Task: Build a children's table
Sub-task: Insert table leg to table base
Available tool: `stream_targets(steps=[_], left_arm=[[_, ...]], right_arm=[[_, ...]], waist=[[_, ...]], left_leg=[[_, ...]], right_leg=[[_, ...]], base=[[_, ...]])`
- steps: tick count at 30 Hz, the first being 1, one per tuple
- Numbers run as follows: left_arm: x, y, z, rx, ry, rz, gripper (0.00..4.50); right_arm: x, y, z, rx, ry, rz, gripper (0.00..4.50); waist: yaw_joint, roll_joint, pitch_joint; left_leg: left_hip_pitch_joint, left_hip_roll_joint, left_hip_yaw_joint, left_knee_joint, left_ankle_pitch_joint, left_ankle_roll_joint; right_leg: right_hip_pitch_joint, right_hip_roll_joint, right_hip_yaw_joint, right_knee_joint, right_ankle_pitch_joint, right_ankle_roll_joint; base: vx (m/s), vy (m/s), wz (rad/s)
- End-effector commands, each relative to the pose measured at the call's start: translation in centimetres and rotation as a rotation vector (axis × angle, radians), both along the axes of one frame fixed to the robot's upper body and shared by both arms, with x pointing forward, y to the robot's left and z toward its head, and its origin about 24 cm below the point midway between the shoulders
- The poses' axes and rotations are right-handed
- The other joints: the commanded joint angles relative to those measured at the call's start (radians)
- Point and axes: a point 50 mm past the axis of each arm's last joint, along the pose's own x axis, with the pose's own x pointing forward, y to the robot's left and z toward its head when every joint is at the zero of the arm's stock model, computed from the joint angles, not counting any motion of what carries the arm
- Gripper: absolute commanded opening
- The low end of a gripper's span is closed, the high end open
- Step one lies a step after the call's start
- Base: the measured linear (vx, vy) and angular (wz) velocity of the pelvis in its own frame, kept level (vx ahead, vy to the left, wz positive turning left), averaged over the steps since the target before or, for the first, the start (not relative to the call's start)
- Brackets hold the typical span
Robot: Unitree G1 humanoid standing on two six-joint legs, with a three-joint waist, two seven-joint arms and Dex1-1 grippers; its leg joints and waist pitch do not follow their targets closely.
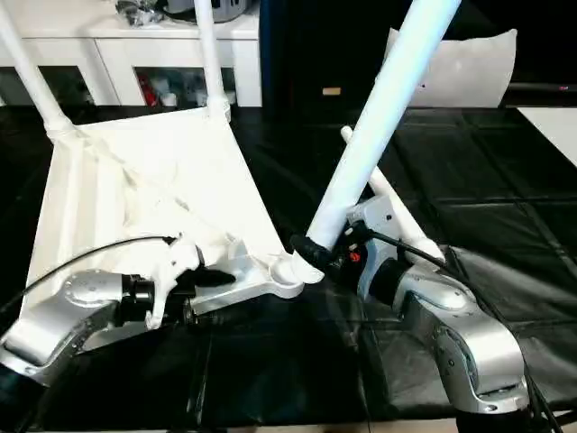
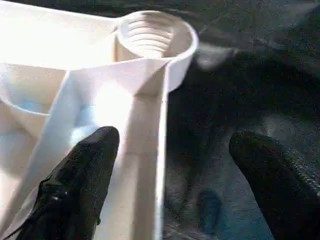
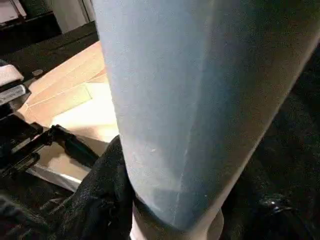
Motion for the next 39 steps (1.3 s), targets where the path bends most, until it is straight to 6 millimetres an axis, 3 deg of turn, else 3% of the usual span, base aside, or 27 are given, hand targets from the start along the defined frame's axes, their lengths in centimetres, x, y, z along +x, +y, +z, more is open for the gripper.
stream_targets(steps=[1, 14, 26, 27, 31, 33, 39], left_arm=[[0.38, 0.31, -0.25, 0.029, -0.019, 0.025, 3.9], [0.62, 0.5, 0.08, 0.032, -0.007, 0.028, 3.0], [0.41, 0.68, -0.13, 0.136, 0.009, 0.005, 2.12], [0.43, 0.69, -0.12, 0.134, 0.011, 0.007, 1.81], [0.49, 0.92, -0.23, 0.153, 0.016, 0.01, 1.63], [0.57, 1.07, -0.28, 0.163, 0.015, 0.017, 1.27], [0.79, 1.23, -0.22, 0.177, 0.004, 0.022, 0.81]], right_arm=[[-0.16, 0.13, 0.42, -0.01, -0.019, 0.008, 1.89], [-0.17, 0.31, 0.34, -0.02, -0.018, 0.019, 1.89], [-0.08, 0.47, 0.21, -0.03, -0.016, 0.024, 1.89], [-0.06, 0.48, 0.2, -0.033, -0.014, 0.025, 1.89], [-0.01, 0.54, 0.18, -0.034, -0.011, 0.025, 1.89], [0.04, 0.61, 0.15, -0.031, -0.008, 0.022, 1.89], [0.31, 1.07, 0.12, -0.009, -0.01, 0.017, 1.89]], waist=[[-0.005, 0.007, -0.056], [-0.005, 0.007, -0.056], [-0.005, 0.009, -0.053], [-0.005, 0.008, -0.054], [-0.004, 0.01, -0.057], [-0.005, 0.009, -0.057], [-0.004, 0.01, -0.054]], left_leg=[[0.023, 0.065, -0.021, -0.077, -0.186, -0.023], [0.022, 0.066, -0.022, -0.077, -0.175, -0.016], [0.022, 0.065, -0.021, -0.079, -0.189, -0.014], [0.022, 0.066, -0.022, -0.079, -0.192, -0.018], [0.023, 0.066, -0.022, -0.078, -0.18, -0.017], [0.022, 0.066, -0.022, -0.078, -0.174, -0.015], [0.023, 0.066, -0.022, -0.08, -0.2, -0.021]], right_leg=[[0.032, -0.084, 0.052, -0.082, -0.045, -0.212], [0.031, -0.084, 0.051, -0.08, -0.027, -0.22], [0.03, -0.085, 0.052, -0.085, -0.053, -0.218], [0.03, -0.085, 0.051, -0.085, -0.067, -0.217], [0.03, -0.084, 0.051, -0.082, -0.042, -0.219], [0.03, -0.084, 0.051, -0.082, -0.027, -0.22], [0.028, -0.085, 0.052, -0.085, -0.067, -0.219]], base=[[0.0, 0.0, 0.0], [0.0, 0.0, 0.0], [0.0, 0.0, 0.0], [0.0, 0.0, 0.0], [0.0, 0.0, 0.0], [0.0, 0.0, 0.0], [0.0, 0.0, 0.0]])
